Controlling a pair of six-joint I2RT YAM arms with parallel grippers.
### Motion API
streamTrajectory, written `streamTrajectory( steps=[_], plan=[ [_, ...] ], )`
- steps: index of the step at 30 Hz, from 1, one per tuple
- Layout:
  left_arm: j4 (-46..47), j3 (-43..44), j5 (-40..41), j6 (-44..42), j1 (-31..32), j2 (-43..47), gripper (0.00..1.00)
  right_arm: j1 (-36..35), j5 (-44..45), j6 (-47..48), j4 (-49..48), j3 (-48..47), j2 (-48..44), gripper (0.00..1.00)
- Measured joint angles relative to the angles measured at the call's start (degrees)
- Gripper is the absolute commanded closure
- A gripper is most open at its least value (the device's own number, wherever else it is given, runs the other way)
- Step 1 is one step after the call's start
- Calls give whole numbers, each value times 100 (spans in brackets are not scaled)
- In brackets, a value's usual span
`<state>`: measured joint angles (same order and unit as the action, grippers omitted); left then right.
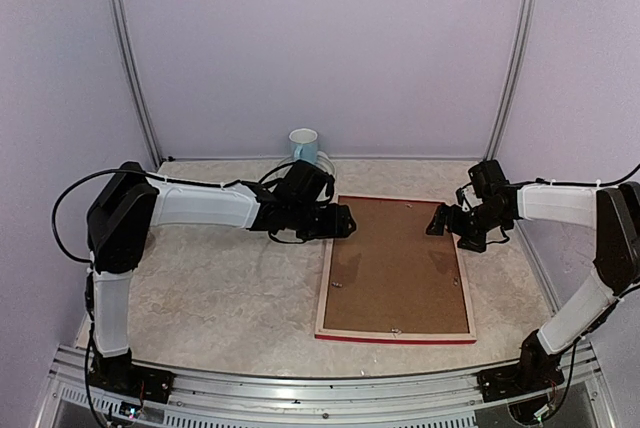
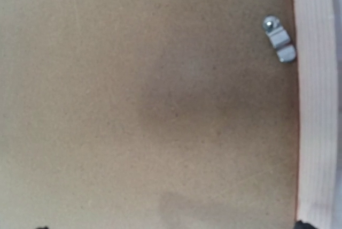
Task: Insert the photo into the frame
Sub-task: Move the backboard to the photo, then press the fastener onto the backboard.
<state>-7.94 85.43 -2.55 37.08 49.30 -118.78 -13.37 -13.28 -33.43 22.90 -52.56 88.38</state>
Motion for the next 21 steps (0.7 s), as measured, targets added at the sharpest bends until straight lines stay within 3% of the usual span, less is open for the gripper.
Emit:
streamTrajectory(
  steps=[21],
  plan=[
    [-739, 11, 1294, -647, 363, -57, 27, 0, 1257, 146, 299, -44, 188, 1]
  ],
)
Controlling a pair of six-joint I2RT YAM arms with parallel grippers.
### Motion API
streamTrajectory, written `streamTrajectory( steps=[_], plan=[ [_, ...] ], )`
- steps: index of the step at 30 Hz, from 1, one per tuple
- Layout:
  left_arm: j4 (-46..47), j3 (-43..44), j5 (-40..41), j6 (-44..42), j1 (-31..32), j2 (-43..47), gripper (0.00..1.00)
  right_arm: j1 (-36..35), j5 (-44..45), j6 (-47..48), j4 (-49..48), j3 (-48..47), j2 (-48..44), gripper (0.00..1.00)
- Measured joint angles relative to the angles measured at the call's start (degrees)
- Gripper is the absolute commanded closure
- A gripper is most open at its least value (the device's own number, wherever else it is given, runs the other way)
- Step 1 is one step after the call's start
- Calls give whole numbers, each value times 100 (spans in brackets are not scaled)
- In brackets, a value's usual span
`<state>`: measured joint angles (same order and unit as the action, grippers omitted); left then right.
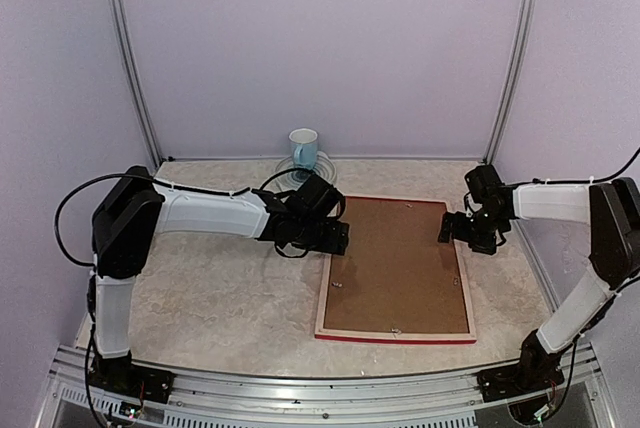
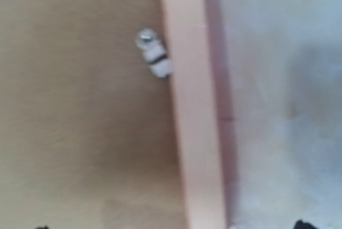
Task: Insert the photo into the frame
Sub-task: Press the fastener onto the backboard.
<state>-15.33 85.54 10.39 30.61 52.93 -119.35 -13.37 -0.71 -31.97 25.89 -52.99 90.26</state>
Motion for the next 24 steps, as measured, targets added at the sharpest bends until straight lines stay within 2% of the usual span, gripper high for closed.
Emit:
streamTrajectory(
  steps=[15, 24],
  plan=[
    [-721, 909, 863, -544, 562, -699, 27, -308, 962, -4, 216, -258, 599, 1],
    [-748, 988, 970, -964, 876, -713, 27, -525, 1147, 24, 391, -367, 411, 1]
  ],
)
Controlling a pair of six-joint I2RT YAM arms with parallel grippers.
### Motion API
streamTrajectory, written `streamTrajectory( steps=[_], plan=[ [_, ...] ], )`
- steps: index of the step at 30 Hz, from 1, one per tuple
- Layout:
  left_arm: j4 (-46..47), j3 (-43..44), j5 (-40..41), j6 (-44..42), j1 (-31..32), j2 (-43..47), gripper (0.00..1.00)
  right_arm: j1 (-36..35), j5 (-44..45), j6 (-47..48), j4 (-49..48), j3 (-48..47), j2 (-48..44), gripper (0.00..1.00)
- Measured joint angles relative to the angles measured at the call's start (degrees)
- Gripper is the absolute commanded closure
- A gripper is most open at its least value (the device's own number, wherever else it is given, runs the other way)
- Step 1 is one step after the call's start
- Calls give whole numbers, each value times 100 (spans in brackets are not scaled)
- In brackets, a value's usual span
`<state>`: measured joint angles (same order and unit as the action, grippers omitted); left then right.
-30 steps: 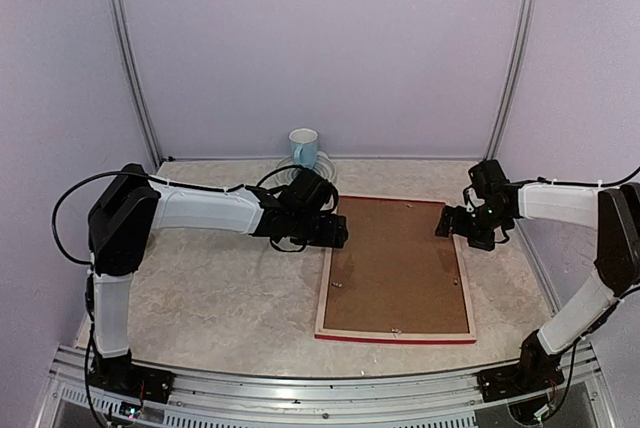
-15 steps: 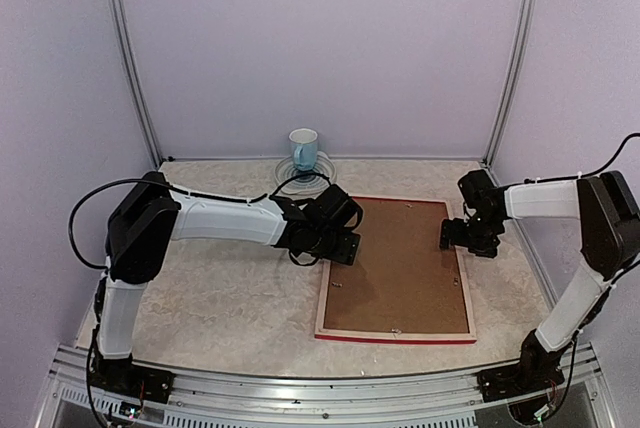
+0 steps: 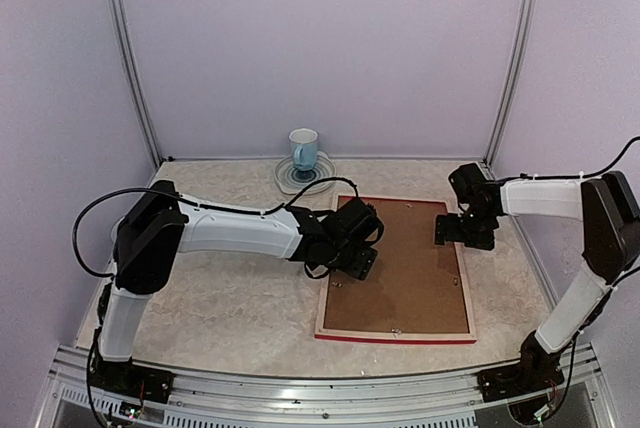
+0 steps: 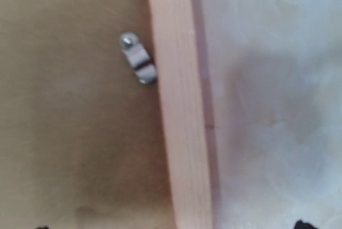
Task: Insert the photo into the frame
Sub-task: Press the fastener onto the backboard.
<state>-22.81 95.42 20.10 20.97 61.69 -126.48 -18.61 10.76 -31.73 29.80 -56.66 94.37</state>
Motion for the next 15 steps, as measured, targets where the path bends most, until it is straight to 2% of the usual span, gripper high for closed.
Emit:
streamTrajectory(
  steps=[8, 15],
  plan=[
    [90, 164, -815, -516, 415, 66, 30, -15, 0, 101, 87, -118, -476, 1],
    [155, -254, -1606, -1303, 675, 240, 30, -39, -44, 201, 138, -118, -881, 1]
  ],
)
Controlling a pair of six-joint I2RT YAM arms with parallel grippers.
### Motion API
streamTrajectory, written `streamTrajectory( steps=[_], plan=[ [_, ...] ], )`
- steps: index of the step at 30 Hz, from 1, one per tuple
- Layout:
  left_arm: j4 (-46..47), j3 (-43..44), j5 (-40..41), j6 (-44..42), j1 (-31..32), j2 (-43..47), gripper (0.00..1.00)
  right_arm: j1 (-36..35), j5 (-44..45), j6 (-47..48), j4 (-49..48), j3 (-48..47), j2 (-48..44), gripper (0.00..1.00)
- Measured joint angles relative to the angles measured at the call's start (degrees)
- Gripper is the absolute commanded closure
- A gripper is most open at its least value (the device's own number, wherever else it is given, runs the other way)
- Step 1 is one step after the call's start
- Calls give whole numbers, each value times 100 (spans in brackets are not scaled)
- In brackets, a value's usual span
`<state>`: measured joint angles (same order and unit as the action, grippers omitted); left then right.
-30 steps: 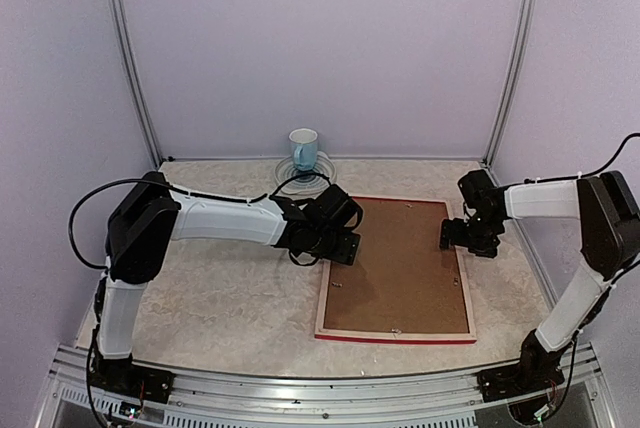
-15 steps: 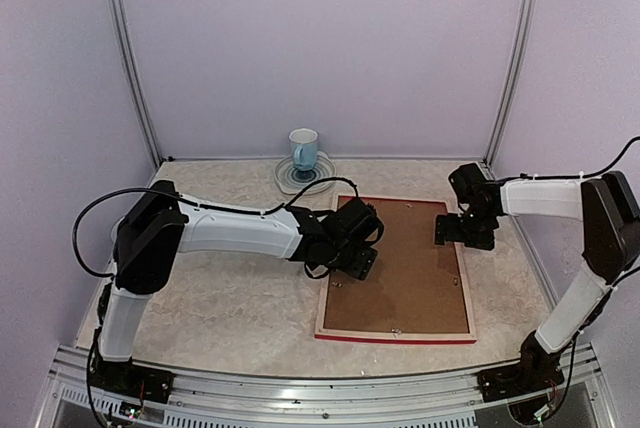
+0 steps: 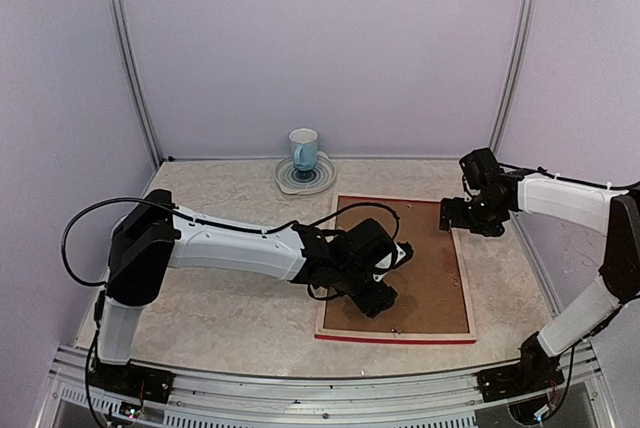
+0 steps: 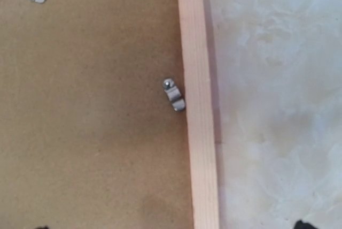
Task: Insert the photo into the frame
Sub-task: Press the fastener onto the backboard.
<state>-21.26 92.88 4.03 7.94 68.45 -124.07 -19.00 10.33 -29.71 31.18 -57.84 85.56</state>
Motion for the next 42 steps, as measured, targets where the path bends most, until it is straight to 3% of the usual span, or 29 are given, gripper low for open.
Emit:
streamTrajectory(
  steps=[15, 42],
  plan=[
    [-326, -81, -691, -1075, 501, 101, 31, -2, -66, 33, 48, 9, -7, 1],
    [-345, 105, -780, -1067, 492, -214, 31, -2, -66, 28, 48, 81, -7, 1]
  ],
)
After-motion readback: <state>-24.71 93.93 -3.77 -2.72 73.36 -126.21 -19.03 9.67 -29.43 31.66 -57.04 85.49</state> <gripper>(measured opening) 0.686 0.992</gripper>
